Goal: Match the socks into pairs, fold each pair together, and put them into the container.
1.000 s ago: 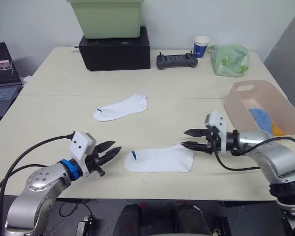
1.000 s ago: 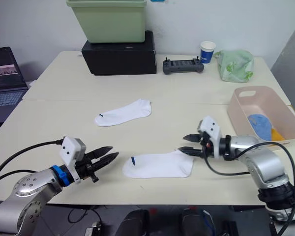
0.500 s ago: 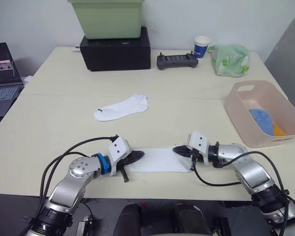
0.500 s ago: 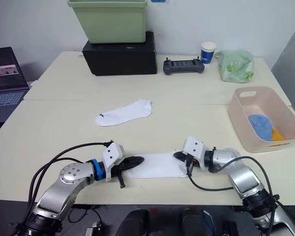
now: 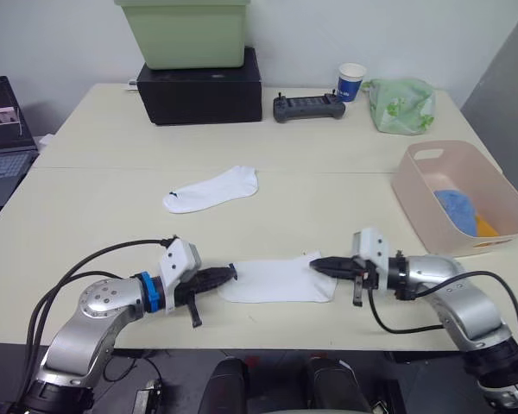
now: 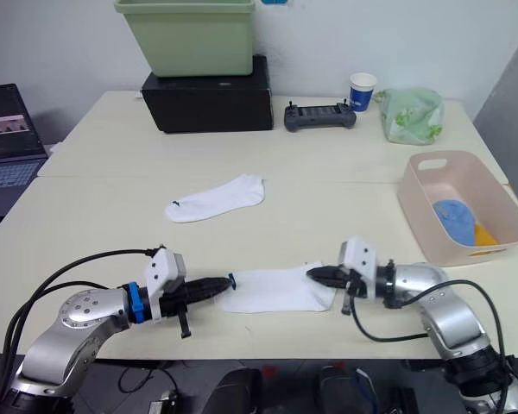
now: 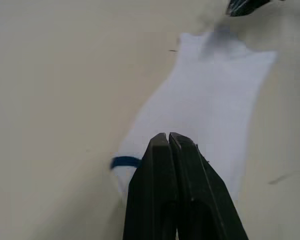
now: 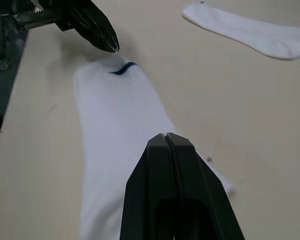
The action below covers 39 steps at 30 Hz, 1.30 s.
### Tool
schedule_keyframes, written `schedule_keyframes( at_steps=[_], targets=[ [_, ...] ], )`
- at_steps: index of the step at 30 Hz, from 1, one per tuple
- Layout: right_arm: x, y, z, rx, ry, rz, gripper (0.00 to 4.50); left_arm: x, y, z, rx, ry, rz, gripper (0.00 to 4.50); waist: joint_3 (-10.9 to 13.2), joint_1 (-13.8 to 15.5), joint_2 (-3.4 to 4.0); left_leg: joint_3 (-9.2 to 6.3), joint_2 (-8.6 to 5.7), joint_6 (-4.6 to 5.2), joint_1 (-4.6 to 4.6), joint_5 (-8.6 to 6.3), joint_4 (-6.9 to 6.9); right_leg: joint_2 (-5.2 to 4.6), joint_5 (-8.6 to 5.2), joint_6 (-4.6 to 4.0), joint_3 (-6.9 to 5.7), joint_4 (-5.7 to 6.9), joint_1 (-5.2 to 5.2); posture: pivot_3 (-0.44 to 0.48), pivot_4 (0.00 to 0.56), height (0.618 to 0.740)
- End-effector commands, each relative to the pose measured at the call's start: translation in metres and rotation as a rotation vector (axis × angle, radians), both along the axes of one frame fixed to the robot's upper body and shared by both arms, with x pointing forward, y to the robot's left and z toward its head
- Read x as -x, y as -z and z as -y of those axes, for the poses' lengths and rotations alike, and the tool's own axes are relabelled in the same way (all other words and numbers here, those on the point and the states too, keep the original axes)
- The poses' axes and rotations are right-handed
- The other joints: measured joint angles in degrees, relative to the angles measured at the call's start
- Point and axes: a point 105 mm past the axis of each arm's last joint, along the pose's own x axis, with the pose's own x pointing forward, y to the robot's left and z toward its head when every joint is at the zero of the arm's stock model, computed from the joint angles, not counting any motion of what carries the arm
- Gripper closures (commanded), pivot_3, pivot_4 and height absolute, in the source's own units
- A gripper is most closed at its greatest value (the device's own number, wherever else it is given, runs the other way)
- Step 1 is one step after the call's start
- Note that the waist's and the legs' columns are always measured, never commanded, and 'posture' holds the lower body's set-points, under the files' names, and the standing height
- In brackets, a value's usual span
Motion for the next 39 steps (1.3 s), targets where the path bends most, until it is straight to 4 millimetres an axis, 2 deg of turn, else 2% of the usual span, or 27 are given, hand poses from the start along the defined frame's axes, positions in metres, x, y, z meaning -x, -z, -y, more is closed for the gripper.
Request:
schedule_keyframes(
  at_steps=[1, 6, 9, 12, 17, 19, 22, 24, 26, 30, 36, 37, 39],
  targets=[
    [0.001, 0.008, 0.004, 0.057, 0.013, 0.033, 4.49, 0.005, 0.011, 0.001, -0.076, 0.041, 0.016, 4.46, 0.0, 0.22, 0.0, 0.01, -0.02, 0.0, 0.0, 0.0, 0.0, 0.0, 0.0, 0.0, 0.0, -0.01, 0.0, 0.0, 0.15, 0.74],
    [0.012, 0.015, 0.018, 0.117, -0.012, 0.028, 4.49, 0.003, 0.021, -0.004, -0.123, 0.018, 0.019, 4.46, 0.0, 0.32, -0.01, 0.06, -0.11, 0.0, -0.02, 0.0, 0.02, -0.04, 0.0, 0.01, 0.02, -0.05, 0.01, 0.0, 0.15, 0.74],
    [0.018, 0.027, 0.032, 0.222, -0.042, 0.033, 4.49, 0.002, 0.025, -0.01, -0.147, 0.002, 0.008, 4.46, 0.0, 0.28, -0.01, 0.03, -0.07, 0.01, -0.02, 0.0, 0.01, -0.04, 0.0, 0.01, 0.01, -0.05, 0.01, 0.0, 0.15, 0.74],
    [0.015, 0.034, 0.049, 0.304, -0.038, 0.061, 4.49, 0.0, 0.027, -0.018, -0.176, -0.019, 0.014, 4.46, -0.03, 0.25, -0.02, 0.03, -0.06, 0.01, 0.01, 0.0, 0.01, -0.04, 0.0, 0.01, 0.01, -0.04, 0.03, 0.0, 0.15, 0.74],
    [0.004, 0.01, 0.058, 0.218, 0.032, 0.07, 4.49, -0.001, 0.009, -0.022, -0.075, -0.052, 0.014, 4.46, -0.03, 0.19, -0.03, 0.03, -0.05, 0.01, 0.1, 0.0, 0.01, -0.04, 0.0, 0.01, 0.01, -0.04, 0.14, 0.0, 0.15, 0.74],
    [-0.005, -0.019, 0.058, 0.085, 0.105, 0.073, 4.49, -0.007, -0.01, -0.025, 0.013, -0.119, 0.038, 4.46, -0.02, 0.2, -0.04, 0.02, -0.04, 0.01, 0.1, 0.0, 0.01, -0.04, 0.0, 0.01, 0.0, -0.04, 0.14, 0.0, 0.15, 0.74],
    [-0.027, -0.051, 0.073, -0.047, 0.277, 0.109, 4.49, -0.023, -0.036, -0.049, 0.089, -0.306, 0.127, 4.46, -0.01, 0.08, -0.04, 0.02, -0.02, 0.01, 0.09, 0.0, 0.03, -0.04, 0.0, 0.0, 0.01, -0.02, 0.14, 0.0, 0.15, 0.74],
    [-0.049, -0.055, 0.089, -0.042, 0.439, 0.189, 4.12, -0.035, -0.043, -0.076, 0.133, -0.48, 0.176, 4.08, -0.01, 0.08, -0.04, -0.01, -0.01, 0.01, 0.1, 0.0, 0.03, -0.04, 0.0, 0.0, -0.02, -0.01, 0.16, 0.0, 0.15, 0.74],
    [-0.059, -0.049, 0.099, -0.002, 0.514, 0.225, 3.57, -0.038, -0.04, -0.091, 0.154, -0.575, 0.189, 3.54, -0.03, 0.12, -0.06, -0.02, -0.02, 0.01, 0.13, 0.0, 0.01, -0.03, 0.0, 0.0, -0.03, -0.03, 0.19, 0.0, 0.15, 0.74],
    [-0.069, -0.038, 0.1, 0.003, 0.576, 0.255, 2.13, -0.04, -0.025, -0.105, 0.153, -0.716, 0.209, 2.22, -0.02, 0.15, -0.06, 0.05, -0.06, 0.0, 0.1, 0.0, -0.01, -0.06, -0.01, 0.01, 0.03, -0.12, 0.17, 0.0, 0.15, 0.74],
    [-0.076, -0.039, 0.098, -0.031, 0.617, 0.263, 0.12, -0.034, -0.012, -0.114, 0.141, -0.794, 0.208, 0.39, -0.02, 0.15, -0.06, 0.04, -0.05, 0.0, 0.08, 0.0, 0.02, -0.07, 0.0, 0.0, 0.03, -0.03, 0.14, 0.0, 0.15, 0.74],
    [-0.076, -0.039, 0.098, -0.038, 0.619, 0.26, 0.0, -0.032, -0.011, -0.114, 0.139, -0.794, 0.205, 0.06, -0.03, 0.15, -0.06, 0.05, -0.05, 0.0, 0.09, 0.0, 0.02, -0.07, 0.0, 0.0, 0.03, -0.03, 0.14, 0.0, 0.15, 0.74],
    [-0.076, -0.04, 0.097, -0.046, 0.622, 0.255, 0.0, -0.032, -0.011, -0.115, 0.137, -0.794, 0.205, 0.02, -0.02, 0.15, -0.05, 0.05, -0.05, 0.0, 0.09, 0.0, 0.01, -0.07, 0.0, 0.0, 0.03, -0.04, 0.14, 0.0, 0.15, 0.74]
  ],
)
